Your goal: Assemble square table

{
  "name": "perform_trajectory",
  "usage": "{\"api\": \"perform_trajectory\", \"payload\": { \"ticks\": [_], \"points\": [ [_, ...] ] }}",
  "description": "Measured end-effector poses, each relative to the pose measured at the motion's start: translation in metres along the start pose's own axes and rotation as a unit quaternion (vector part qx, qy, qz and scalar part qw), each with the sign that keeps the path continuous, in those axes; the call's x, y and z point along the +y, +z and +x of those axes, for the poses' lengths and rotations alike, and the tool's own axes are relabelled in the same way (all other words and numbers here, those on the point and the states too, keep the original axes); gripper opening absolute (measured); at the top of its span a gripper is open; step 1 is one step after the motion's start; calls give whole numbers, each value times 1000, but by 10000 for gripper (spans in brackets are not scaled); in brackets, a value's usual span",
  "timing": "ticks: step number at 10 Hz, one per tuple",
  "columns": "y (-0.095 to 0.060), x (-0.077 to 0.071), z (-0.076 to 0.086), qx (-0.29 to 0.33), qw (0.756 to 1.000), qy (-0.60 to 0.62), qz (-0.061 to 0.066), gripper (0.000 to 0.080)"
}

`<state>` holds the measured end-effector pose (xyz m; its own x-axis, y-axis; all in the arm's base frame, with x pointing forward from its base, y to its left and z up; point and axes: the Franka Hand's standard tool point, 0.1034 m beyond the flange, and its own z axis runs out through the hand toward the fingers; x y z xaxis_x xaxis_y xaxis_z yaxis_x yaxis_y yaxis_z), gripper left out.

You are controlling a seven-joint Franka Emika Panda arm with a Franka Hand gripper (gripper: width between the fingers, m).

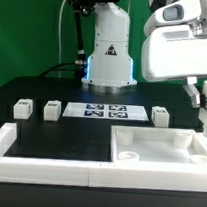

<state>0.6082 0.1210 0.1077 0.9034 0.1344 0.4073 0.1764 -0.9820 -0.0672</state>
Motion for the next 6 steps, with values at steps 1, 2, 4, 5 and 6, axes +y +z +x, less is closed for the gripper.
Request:
{"api": "perform_trajectory", "payload": {
  "ticks": [1,2,4,5,6],
  "points": [
    [4,7,1,-1,1000,-3,-2,288],
    [9,11,-1,0,1000,-4,-4,288],
    [19,15,-8,0,1000,-6,-6,288],
    [19,14,-8,0,1000,-6,-6,288],
    [21,12,-9,-2,1000,-7,-5,288]
  ]
}}
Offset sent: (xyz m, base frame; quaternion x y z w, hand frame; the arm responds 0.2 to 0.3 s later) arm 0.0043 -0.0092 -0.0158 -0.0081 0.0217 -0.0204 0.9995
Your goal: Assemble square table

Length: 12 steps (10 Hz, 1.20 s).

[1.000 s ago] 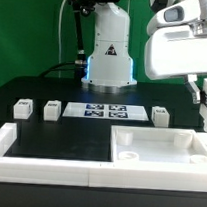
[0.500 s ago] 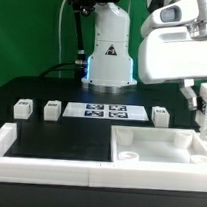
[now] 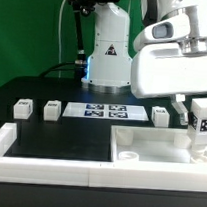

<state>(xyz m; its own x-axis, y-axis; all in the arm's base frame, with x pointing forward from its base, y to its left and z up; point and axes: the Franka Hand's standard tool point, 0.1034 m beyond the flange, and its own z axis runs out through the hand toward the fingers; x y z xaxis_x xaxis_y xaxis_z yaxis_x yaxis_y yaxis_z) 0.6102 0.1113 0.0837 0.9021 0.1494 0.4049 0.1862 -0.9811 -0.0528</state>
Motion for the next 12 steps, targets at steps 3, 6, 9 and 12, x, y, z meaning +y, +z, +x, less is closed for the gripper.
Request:
{"api": "perform_trajectory", "payload": {
  "ticks": [3,6,9,12],
  "points": [
    [5,-4,-1,1,1000,-2,1,288],
    [9,-1,2,19,1000,-3,-2,288],
    [15,-4,-1,15,1000,-4,-1,288],
    [21,-6,-8,15,1000,-5,-1,288]
  ]
}}
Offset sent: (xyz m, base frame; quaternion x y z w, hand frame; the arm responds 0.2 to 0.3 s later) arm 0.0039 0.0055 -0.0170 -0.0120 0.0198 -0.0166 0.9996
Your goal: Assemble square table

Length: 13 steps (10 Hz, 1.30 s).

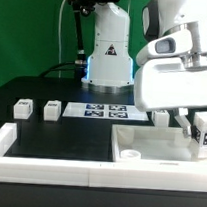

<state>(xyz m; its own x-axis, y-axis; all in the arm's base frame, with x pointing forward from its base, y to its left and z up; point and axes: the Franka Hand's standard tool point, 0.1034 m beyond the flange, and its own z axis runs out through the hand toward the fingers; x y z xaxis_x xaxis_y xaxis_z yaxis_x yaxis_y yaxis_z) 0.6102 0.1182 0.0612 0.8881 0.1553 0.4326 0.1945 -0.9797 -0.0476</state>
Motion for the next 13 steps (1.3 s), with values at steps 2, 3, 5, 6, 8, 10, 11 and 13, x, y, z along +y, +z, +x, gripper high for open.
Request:
{"api": "perform_trajectory", "payload": {
  "ticks": [2,3,5,6,8,10,11,13],
  "points": [
    [0,0,-1,17,1000,-1,-3,288],
    [0,-1,-2,25,1000,-1,-4,288],
    [0,0,-2,26,1000,-1,-5,368],
    [0,0,-2,26,1000,-1,-5,368],
    [0,-1,-2,26,1000,-1,-5,619],
    [0,-1,-2,26,1000,-1,-5,640],
    [0,-1,-2,26,1000,-1,-5,640],
    [-14,-3,6,22,1000,-3,-3,649]
  ]
}}
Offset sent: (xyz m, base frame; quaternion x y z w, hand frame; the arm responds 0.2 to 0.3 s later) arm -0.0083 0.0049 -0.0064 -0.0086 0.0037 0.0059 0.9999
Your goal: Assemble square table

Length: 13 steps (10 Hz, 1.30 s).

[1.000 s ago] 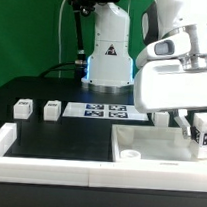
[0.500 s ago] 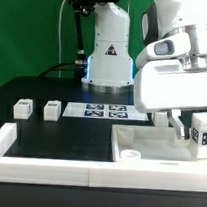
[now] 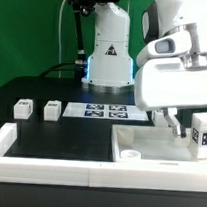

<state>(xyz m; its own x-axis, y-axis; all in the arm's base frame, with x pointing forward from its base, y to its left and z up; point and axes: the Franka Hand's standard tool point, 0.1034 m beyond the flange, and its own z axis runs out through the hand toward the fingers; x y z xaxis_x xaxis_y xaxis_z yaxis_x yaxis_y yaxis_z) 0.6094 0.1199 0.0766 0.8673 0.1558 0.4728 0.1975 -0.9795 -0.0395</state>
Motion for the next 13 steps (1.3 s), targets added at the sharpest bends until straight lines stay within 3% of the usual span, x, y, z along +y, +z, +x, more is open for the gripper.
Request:
{"api": "perform_trajectory", "payload": {
  "ticks": [2,5,6,9,11,13],
  "points": [
    [-18,3,9,-8,1000,-1,0,649],
    [-16,2,7,-18,1000,0,2,649],
    [-13,2,3,-67,998,2,9,649],
    [-12,7,13,-163,986,8,23,649],
    [-12,6,12,-232,972,17,34,649],
    [-8,5,17,-236,971,19,35,649]
  ]
}}
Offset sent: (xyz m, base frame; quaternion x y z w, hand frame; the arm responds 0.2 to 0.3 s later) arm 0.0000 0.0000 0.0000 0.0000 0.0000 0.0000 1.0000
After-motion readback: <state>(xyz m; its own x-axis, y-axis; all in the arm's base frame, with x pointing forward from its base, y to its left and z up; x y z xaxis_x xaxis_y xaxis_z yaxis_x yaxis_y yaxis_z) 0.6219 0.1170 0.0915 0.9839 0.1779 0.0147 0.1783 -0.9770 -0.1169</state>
